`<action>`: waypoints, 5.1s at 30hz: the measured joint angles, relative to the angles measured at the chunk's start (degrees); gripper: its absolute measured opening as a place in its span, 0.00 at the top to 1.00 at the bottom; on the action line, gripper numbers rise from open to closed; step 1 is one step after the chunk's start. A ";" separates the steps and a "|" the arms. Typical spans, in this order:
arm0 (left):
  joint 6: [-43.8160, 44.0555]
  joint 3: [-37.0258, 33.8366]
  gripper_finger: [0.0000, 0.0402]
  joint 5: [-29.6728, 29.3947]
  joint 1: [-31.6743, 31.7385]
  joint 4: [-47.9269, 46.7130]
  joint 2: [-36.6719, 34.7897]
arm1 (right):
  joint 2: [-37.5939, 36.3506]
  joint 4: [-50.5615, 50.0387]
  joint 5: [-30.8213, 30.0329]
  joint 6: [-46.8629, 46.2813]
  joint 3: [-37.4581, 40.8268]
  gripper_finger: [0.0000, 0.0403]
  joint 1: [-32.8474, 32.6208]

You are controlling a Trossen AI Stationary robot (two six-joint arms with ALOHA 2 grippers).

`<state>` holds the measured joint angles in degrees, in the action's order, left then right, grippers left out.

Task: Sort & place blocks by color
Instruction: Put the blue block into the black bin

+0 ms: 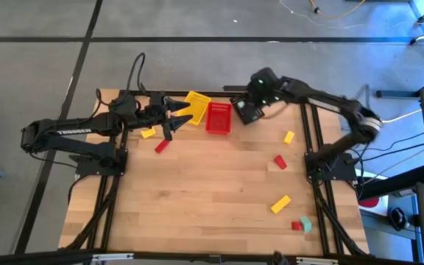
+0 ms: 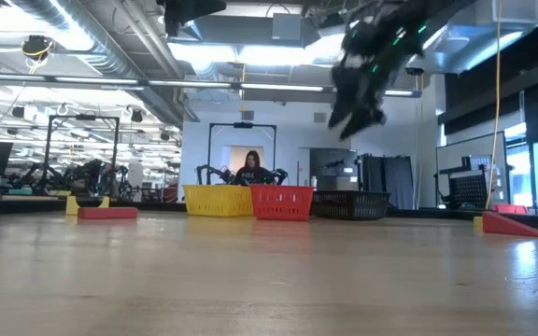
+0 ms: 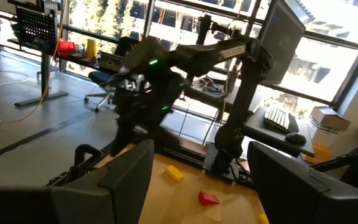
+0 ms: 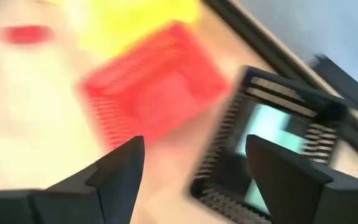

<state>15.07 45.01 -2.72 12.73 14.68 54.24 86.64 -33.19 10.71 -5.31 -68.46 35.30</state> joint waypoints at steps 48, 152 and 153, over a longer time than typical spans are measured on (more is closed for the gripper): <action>1.27 0.00 0.37 1.85 0.00 -0.02 0.02 | -38.26 35.88 5.50 -14.61 27.44 0.31 -16.11; 0.83 -0.02 0.37 0.28 0.00 -0.02 0.02 | -13.98 2.39 23.57 -62.99 25.84 0.67 -72.17; 0.83 -0.02 0.37 0.28 -0.01 -0.01 0.02 | -15.68 2.79 23.32 -60.44 24.96 0.67 -70.26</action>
<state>15.90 44.99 -2.44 12.72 14.67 54.26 70.96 -30.40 34.03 -65.75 -43.50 -34.96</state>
